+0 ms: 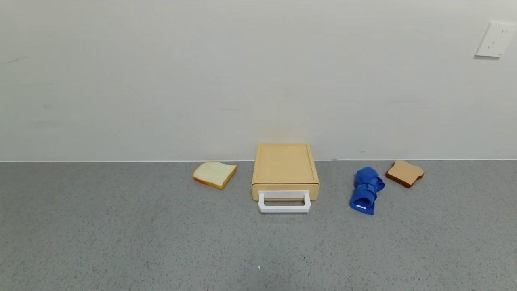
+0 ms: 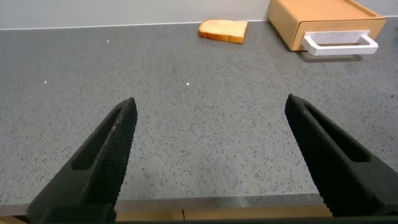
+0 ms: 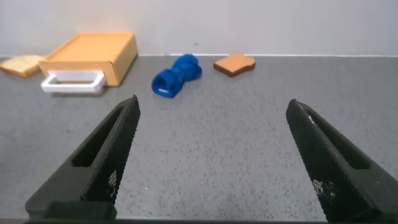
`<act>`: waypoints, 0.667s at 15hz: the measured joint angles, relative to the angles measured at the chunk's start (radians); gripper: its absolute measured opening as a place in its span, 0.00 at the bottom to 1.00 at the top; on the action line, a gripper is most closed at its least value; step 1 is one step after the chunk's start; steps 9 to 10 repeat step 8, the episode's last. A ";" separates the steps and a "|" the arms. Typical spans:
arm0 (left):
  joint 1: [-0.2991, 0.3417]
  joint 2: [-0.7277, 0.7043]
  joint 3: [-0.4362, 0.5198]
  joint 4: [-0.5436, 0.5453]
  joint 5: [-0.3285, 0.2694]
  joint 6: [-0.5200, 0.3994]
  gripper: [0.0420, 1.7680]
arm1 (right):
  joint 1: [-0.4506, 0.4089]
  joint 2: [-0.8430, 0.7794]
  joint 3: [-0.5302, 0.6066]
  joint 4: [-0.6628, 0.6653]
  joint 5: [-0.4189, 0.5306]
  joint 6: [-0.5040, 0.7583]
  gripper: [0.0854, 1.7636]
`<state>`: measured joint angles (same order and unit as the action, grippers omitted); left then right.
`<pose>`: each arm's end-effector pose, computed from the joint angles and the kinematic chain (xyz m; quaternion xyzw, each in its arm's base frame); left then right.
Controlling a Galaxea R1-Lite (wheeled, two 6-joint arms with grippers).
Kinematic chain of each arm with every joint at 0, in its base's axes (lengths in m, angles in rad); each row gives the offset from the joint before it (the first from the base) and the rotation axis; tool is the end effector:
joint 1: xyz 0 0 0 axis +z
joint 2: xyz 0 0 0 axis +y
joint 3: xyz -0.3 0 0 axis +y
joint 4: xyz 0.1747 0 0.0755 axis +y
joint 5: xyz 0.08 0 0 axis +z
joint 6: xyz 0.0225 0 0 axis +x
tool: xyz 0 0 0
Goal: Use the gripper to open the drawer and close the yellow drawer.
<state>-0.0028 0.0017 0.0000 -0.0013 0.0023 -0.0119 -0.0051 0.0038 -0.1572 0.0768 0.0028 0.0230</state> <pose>-0.0227 0.0001 0.0757 -0.0059 0.0002 -0.0002 1.0000 -0.0367 0.0003 0.1103 0.0113 -0.0383 -0.0007 0.9992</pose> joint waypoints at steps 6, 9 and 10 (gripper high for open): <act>0.000 0.000 0.000 0.000 0.000 0.001 0.97 | 0.002 -0.004 0.154 -0.075 -0.024 -0.021 0.98; 0.000 0.000 0.000 0.000 0.000 0.001 0.97 | 0.004 -0.004 0.156 -0.071 -0.023 -0.020 0.98; 0.000 0.000 0.000 0.000 0.000 0.001 0.97 | 0.004 -0.004 0.156 -0.071 -0.023 -0.020 0.98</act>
